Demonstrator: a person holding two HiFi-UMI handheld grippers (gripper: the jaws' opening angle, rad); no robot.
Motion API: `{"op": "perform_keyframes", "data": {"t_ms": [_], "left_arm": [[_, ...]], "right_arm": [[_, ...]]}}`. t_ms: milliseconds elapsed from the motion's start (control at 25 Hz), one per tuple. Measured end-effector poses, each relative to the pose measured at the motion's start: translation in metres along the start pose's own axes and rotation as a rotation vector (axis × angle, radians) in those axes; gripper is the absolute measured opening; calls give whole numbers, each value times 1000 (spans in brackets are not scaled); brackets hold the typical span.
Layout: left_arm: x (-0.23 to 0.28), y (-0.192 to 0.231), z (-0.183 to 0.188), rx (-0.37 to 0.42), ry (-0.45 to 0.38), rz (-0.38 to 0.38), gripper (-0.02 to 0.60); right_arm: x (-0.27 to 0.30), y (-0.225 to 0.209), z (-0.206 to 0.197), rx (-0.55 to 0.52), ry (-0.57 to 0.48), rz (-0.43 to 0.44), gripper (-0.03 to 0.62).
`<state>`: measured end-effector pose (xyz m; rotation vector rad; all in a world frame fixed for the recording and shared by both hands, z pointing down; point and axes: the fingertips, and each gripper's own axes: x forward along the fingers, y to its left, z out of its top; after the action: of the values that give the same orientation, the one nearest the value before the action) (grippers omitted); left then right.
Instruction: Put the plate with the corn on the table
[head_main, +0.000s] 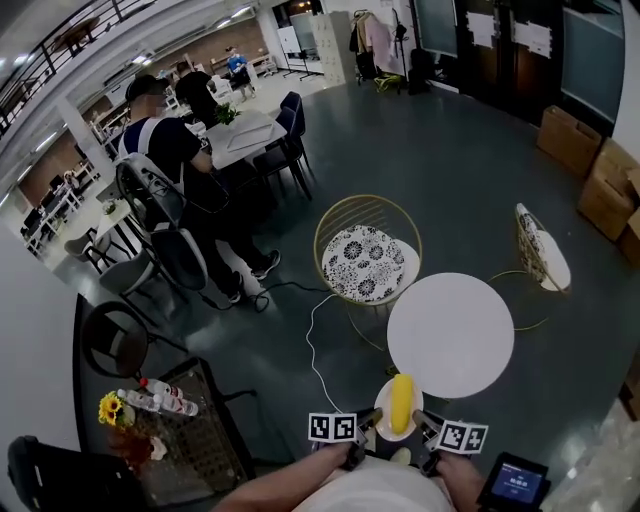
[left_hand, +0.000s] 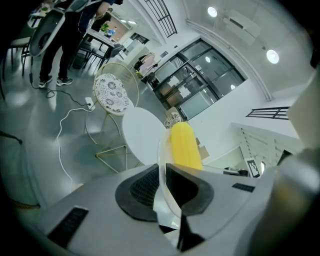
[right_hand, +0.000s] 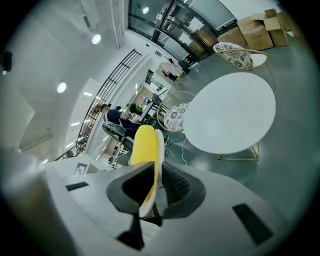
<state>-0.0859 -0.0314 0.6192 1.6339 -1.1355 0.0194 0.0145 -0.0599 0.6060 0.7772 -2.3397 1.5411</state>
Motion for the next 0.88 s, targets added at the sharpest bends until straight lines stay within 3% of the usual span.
{"op": "perform_keyframes", "data": {"t_ms": [880], "left_arm": [[18, 38, 88, 61, 121, -92, 46]], "right_arm": [[66, 12, 49, 63, -123, -117, 55]]}}
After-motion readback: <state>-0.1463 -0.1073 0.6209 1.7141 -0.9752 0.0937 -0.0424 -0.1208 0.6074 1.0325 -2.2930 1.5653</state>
